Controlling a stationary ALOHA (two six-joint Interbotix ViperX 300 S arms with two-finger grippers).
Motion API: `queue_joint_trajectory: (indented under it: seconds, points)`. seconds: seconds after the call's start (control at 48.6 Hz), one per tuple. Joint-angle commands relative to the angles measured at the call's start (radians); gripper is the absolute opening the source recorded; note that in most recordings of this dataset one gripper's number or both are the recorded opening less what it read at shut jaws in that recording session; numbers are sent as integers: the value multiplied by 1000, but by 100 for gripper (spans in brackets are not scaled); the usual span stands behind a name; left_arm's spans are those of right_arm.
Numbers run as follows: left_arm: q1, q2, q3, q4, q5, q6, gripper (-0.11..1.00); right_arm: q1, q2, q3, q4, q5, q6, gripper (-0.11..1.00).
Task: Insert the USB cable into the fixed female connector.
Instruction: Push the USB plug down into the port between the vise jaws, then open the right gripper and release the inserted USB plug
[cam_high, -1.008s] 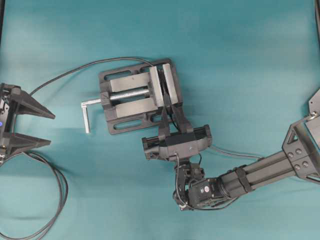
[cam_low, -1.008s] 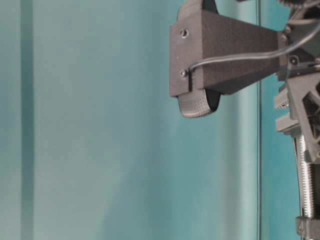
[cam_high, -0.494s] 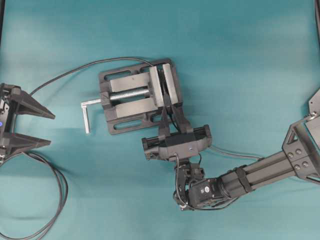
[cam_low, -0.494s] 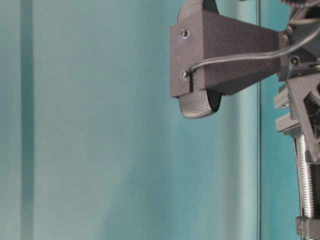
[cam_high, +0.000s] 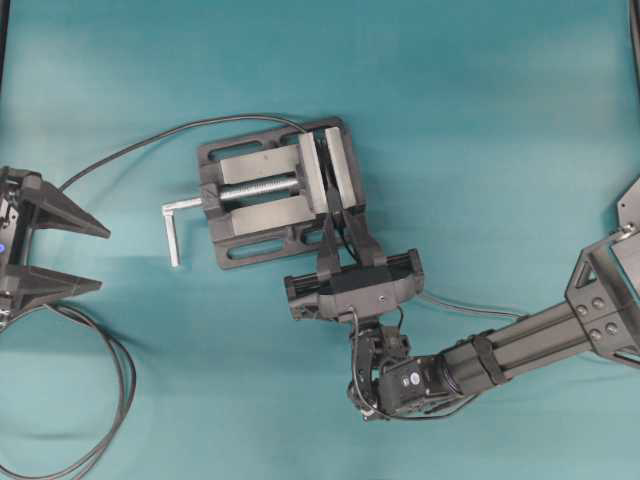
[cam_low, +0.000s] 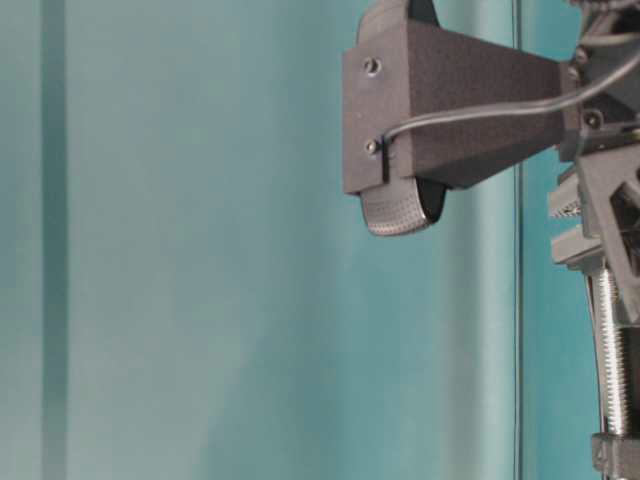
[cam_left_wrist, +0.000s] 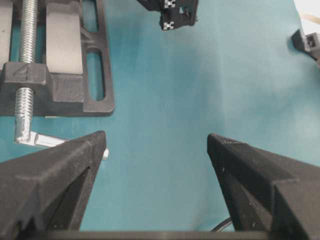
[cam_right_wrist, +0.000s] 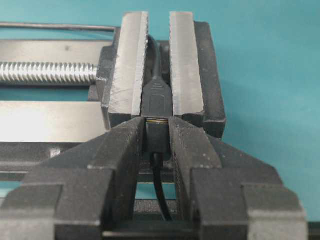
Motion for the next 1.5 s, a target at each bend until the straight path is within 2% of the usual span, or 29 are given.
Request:
queue_joint_trajectory:
  seconds: [0.0, 0.411, 0.432, 0.535, 0.637, 0.864, 1.028, 1.316, 1.481]
  points:
    - [-2, 8, -11, 2, -3, 2, 100, -141, -37, -3, -18, 11, 2, 21]
    - [-2, 9, -11, 2, -3, 2, 100, -141, -52, 8, -18, 18, 2, 22]
    - [-2, 9, -11, 2, -3, 3, 100, -141, -52, 8, -18, 18, 2, 24]
    - [-2, 9, -11, 3, -3, 3, 100, -141, -52, 5, -2, 18, 2, 49]
    - [-2, 9, -11, 2, -3, 3, 100, -140, -52, 2, 18, 17, 2, 54]
    - [2, 8, -11, 3, -3, 3, 100, -107, -58, -12, 23, 9, 0, 56]
    - [8, 9, -9, 3, 2, 3, 100, -58, -75, -25, 44, -5, -6, 56]
    - [21, 9, -11, 5, 6, 8, 100, 26, -104, -20, 146, -31, -17, 57]
    - [21, 9, -11, 5, 6, 6, 100, 48, -107, -23, 155, -31, -17, 57]
